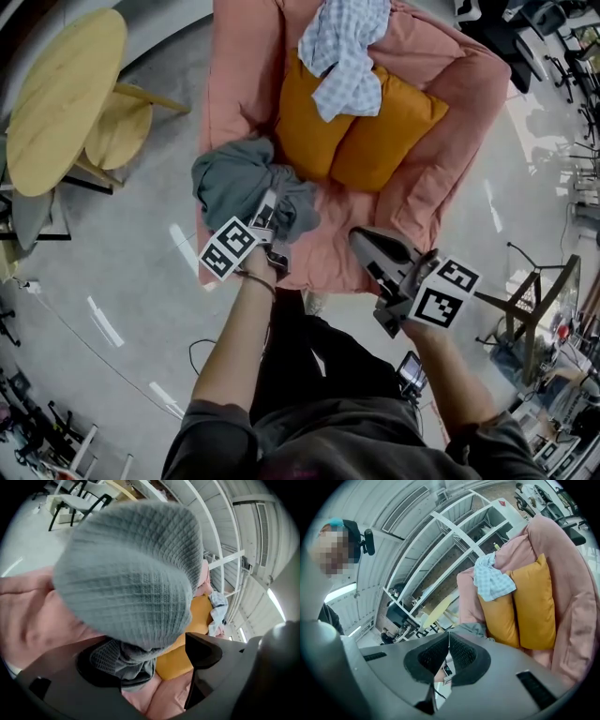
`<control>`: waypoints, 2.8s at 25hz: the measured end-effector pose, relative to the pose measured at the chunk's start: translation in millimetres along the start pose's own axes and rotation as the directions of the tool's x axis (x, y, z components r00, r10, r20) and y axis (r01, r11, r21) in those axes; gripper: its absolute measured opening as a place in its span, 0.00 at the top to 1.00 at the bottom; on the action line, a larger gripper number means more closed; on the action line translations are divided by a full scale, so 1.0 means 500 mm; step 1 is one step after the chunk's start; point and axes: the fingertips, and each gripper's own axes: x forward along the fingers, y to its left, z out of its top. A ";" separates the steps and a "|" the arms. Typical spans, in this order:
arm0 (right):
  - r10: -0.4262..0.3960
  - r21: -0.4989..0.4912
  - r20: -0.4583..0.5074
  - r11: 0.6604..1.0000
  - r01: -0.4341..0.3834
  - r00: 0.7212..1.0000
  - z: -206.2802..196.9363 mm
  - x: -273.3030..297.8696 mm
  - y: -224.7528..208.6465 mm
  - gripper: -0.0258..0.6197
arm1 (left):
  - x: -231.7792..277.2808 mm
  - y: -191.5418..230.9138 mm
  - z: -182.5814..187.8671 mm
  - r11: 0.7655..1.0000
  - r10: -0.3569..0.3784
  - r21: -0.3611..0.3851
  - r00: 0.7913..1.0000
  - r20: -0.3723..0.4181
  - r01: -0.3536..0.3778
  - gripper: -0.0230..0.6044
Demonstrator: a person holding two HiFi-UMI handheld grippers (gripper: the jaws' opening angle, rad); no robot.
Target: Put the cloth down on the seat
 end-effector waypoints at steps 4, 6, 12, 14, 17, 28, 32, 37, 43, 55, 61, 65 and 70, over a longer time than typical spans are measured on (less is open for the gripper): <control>-0.001 -0.006 0.012 1.000 0.001 1.000 -0.007 -0.025 0.025 0.94 | -0.060 0.012 -0.023 0.999 0.024 -0.023 1.000 0.016 -0.023 0.25; -0.004 -0.008 0.023 1.000 0.005 1.000 -0.005 -0.039 0.025 0.94 | -0.070 -0.001 -0.042 1.000 -0.002 -0.024 1.000 0.004 0.002 0.25; -0.007 -0.018 0.066 1.000 0.008 0.998 0.016 -0.063 0.033 0.94 | -0.105 -0.098 -0.068 0.991 -0.131 0.035 0.991 -0.037 0.132 0.46; -0.007 -0.019 0.090 1.000 0.009 0.996 0.034 -0.072 0.039 0.94 | -0.116 -0.138 -0.063 0.983 -0.168 0.066 0.985 -0.043 0.170 0.58; -0.001 -0.029 0.131 1.000 0.005 0.991 0.070 -0.089 0.057 0.94 | -0.137 -0.203 -0.047 0.966 -0.219 0.131 0.974 -0.053 0.224 0.75; 0.021 -0.071 0.285 0.997 0.000 0.958 0.185 -0.204 0.130 0.94 | -0.252 -0.402 -0.036 0.883 -0.339 0.310 0.936 -0.099 0.353 0.95; 0.039 -0.092 0.323 0.996 -0.010 0.946 0.212 -0.240 0.164 0.94 | -0.306 -0.479 -0.028 0.826 -0.387 0.395 0.914 -0.120 0.401 0.95; 0.071 -0.124 0.354 0.992 -0.029 0.933 0.236 -0.317 0.219 0.94 | -0.398 -0.584 -0.043 0.758 -0.432 0.483 0.893 -0.131 0.437 0.95; 0.074 -0.174 0.389 0.985 -0.006 0.918 0.279 -0.368 0.260 0.94 | -0.463 -0.675 -0.059 0.642 -0.466 0.592 0.861 -0.203 0.487 0.95; -0.006 -0.214 0.436 0.971 0.110 0.900 0.346 -0.355 0.239 0.94 | -0.446 -0.760 -0.029 0.521 -0.484 0.664 0.827 -0.287 0.536 0.95; -0.018 -0.215 0.429 0.969 0.122 0.903 0.352 -0.350 0.231 0.94 | -0.439 -0.778 -0.021 0.528 -0.507 0.641 0.813 -0.288 0.557 0.95; -0.023 -0.212 0.423 0.969 0.124 0.906 0.357 -0.347 0.222 0.94 | -0.429 -0.786 -0.019 0.528 -0.510 0.640 0.811 -0.288 0.559 0.95; -0.021 -0.217 0.417 0.969 0.122 0.908 0.361 -0.342 0.216 0.94 | -0.421 -0.790 -0.016 0.530 -0.515 0.638 0.810 -0.281 0.559 0.95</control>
